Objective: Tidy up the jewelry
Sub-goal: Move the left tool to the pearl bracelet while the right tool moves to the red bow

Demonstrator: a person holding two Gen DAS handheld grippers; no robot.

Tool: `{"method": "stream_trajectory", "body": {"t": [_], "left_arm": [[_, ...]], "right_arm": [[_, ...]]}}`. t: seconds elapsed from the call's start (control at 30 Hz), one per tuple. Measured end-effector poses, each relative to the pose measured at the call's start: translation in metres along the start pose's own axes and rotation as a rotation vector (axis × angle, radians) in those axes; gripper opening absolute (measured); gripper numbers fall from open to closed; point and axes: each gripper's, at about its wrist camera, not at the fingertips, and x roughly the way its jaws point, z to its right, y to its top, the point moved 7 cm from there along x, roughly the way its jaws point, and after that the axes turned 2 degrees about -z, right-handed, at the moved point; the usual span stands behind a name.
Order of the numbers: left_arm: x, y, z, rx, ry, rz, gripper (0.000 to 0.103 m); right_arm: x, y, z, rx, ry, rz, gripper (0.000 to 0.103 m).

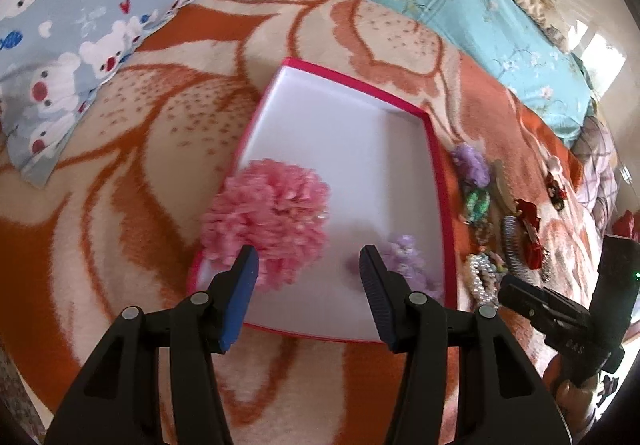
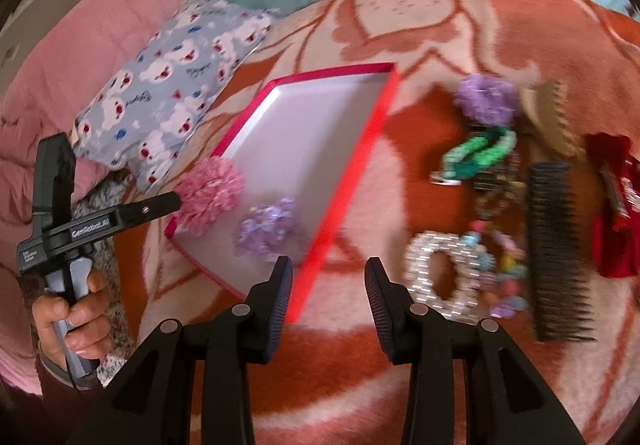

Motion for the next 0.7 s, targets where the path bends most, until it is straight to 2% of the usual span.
{"method": "stream_trajectory", "body": {"t": [0.47,0.7], "left_arm": [[0.009,-0.016,0.079,0.142,-0.076,-0.044,0.051],[0.016,-0.027,0.115,0.211,-0.113,-0.079,0.051]], "right_arm": [[-0.051,-0.018,0.080,0.138,-0.107,0.070,0.040],[-0.068,-0.023,0.107,0.189,-0.138,0.096,0.040]]}}
